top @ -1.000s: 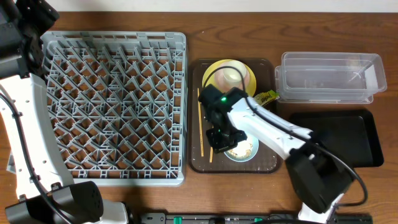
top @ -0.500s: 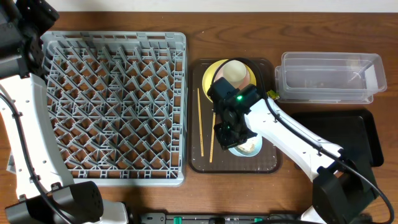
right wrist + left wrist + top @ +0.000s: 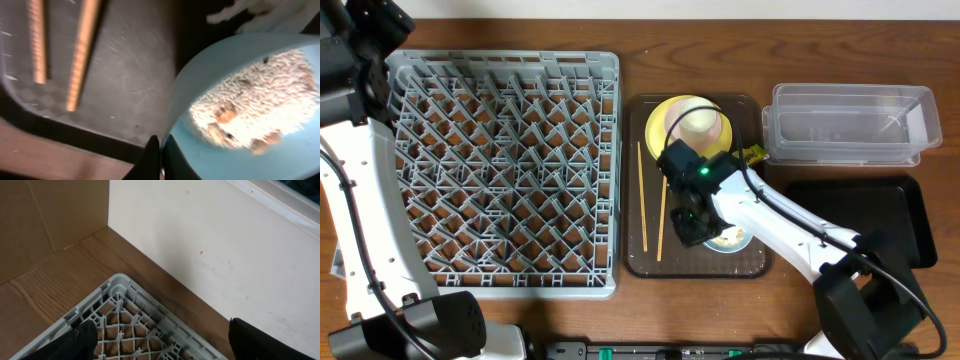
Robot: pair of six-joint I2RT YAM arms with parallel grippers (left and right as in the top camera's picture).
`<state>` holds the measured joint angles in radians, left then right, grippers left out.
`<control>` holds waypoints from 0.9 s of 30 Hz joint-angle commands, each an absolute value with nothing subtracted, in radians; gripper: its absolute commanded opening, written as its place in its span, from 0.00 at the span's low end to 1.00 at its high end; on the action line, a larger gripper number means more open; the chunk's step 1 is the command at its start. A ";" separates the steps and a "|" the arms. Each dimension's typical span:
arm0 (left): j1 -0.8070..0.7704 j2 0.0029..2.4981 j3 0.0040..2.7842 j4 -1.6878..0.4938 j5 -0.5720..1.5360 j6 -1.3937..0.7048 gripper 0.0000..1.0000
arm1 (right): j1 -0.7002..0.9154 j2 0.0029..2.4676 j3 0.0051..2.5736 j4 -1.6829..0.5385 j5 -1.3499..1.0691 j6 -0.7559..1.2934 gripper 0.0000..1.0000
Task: Sort waste into correct bins and load items into the dishwasher rack
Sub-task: 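Grasp the light-blue rice bowl rim with the right gripper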
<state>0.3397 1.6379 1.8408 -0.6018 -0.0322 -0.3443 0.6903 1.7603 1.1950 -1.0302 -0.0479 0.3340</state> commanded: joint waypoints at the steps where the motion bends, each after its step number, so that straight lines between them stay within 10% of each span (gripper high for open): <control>1: 0.347 1.626 1.861 -0.600 -0.035 -0.353 0.85 | 0.675 1.756 1.162 -1.011 -0.027 0.343 0.08; 8: 0.347 1.626 1.861 -0.600 -0.035 -0.353 0.86 | 0.677 1.756 1.157 -0.975 -0.027 0.344 0.24; 27: 0.347 1.626 1.861 -0.600 -0.035 -0.353 0.86 | 0.682 1.756 1.107 -0.918 -0.027 0.344 0.13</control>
